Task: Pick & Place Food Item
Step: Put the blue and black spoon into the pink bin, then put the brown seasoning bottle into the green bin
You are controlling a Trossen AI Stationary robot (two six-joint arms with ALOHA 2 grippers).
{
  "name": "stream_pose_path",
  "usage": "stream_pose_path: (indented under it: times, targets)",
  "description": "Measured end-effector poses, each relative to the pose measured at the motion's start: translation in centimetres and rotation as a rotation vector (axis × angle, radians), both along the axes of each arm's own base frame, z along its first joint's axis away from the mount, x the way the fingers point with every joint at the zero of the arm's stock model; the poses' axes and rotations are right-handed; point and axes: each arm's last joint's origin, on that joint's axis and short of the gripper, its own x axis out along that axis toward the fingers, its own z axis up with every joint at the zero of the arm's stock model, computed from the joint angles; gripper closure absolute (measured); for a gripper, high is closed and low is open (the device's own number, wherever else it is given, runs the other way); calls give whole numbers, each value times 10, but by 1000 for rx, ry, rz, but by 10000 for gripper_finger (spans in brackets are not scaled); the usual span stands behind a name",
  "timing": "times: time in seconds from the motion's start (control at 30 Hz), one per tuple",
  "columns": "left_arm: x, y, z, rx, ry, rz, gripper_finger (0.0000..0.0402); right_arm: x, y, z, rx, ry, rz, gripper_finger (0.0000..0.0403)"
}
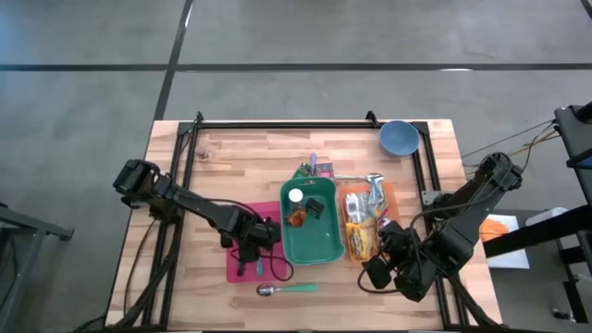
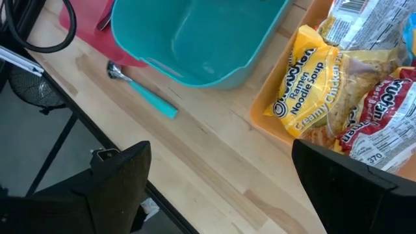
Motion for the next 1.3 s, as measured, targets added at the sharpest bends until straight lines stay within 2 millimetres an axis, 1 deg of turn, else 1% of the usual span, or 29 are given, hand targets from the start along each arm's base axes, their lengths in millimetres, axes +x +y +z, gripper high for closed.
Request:
stream_pose_path:
  times: [0.17, 0.33, 0.5, 0.6, 0.8, 1.17, 1.3]
  targets:
    - [0, -1, 0, -22, 6, -3, 401, 0, 0, 0, 5, -4, -3, 34]
    - [0, -3, 0, -86, 23, -15, 401, 1, 1, 1, 16, -16, 0, 34]
    - [4, -4, 1, -103, -19, -13, 401, 1, 1, 1, 16, -16, 1, 34]
    - [5, -4, 1, -108, -32, -13, 394, 1, 1, 1, 17, -17, -1, 34]
    - [6, -5, 1, -119, -43, 17, 353, 2, 2, 1, 20, -19, -1, 34]
    - [6, -4, 1, -119, -43, 19, 274, 2, 2, 1, 20, -20, -1, 34]
    - [6, -4, 1, -110, -49, 60, 248, 2, 2, 1, 21, -20, -1, 34]
